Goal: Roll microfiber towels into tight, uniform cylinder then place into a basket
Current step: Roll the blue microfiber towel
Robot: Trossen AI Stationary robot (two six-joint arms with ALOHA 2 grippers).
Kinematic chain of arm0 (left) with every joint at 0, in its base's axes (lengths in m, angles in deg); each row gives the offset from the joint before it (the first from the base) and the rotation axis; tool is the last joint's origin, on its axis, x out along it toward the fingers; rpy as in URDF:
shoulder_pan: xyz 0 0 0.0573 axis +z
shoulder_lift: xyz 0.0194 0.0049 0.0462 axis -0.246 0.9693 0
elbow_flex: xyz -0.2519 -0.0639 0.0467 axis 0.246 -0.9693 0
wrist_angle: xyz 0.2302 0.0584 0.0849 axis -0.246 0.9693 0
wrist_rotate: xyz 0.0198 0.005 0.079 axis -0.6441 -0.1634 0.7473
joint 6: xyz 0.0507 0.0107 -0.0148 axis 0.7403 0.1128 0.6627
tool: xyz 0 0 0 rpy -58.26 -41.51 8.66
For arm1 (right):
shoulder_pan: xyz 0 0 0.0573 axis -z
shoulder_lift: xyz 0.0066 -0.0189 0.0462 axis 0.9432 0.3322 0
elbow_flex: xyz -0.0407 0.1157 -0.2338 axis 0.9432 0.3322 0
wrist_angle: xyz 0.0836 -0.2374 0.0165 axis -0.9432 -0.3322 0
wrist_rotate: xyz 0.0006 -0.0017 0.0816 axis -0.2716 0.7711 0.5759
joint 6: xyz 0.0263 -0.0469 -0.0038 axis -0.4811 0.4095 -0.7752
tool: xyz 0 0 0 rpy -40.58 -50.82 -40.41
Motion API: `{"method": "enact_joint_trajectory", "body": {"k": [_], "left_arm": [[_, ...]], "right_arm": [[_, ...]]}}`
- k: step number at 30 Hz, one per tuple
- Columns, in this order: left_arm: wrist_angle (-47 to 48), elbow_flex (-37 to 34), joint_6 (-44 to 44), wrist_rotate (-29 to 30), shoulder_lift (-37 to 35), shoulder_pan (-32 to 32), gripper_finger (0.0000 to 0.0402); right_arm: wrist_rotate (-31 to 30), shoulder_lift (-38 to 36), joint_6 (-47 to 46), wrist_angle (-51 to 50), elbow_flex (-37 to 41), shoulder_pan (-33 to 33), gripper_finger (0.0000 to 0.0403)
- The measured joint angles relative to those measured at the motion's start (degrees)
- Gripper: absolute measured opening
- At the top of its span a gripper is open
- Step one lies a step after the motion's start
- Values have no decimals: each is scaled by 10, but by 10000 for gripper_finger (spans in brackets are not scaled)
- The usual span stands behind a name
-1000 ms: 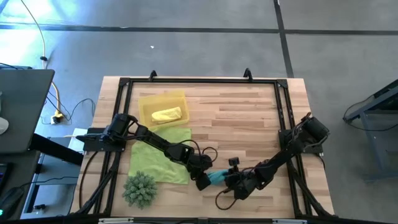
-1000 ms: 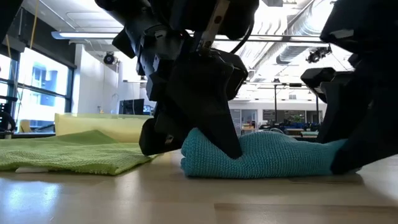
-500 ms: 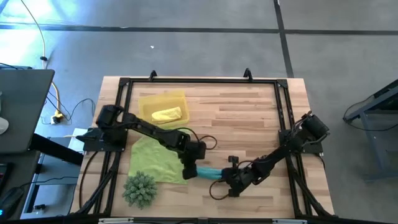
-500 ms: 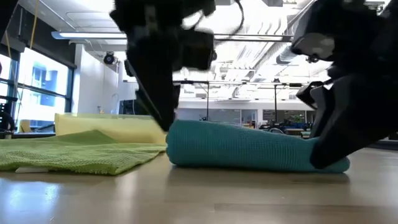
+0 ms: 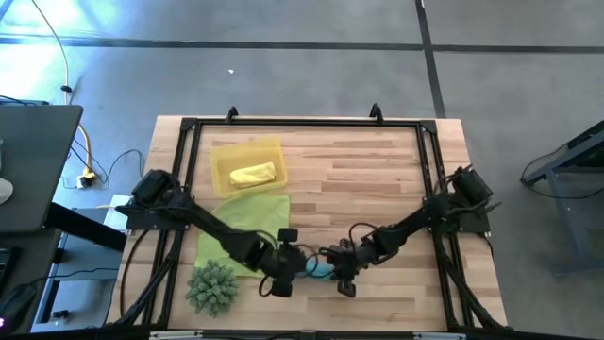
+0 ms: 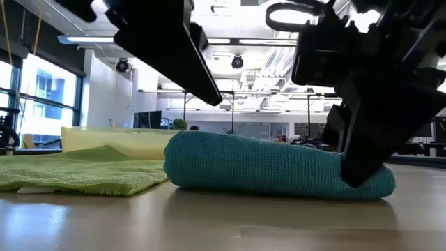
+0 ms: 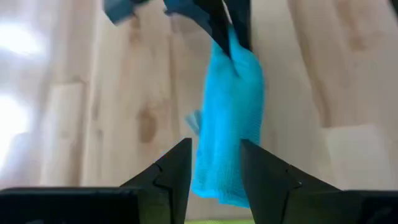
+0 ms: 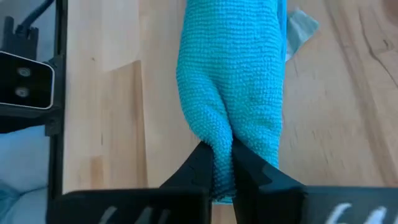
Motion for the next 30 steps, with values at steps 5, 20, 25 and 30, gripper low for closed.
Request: {"method": "enact_joint_trajectory", "body": {"k": [5, 20, 25, 30], "left_arm": [[-1, 0, -56, 17, 1, -18, 142], [-119, 1, 29, 15, 79, -34, 206], [-128, 1, 37, 80, 103, -29, 207], [-139, 2, 30, 48, 130, -14, 207]], "right_arm": [[24, 0, -1, 5, 1, 14, 12], [29, 2, -20, 18, 2, 21, 12], [31, 2, -20, 20, 3, 21, 12], [31, 2, -16, 23, 3, 21, 12]]}}
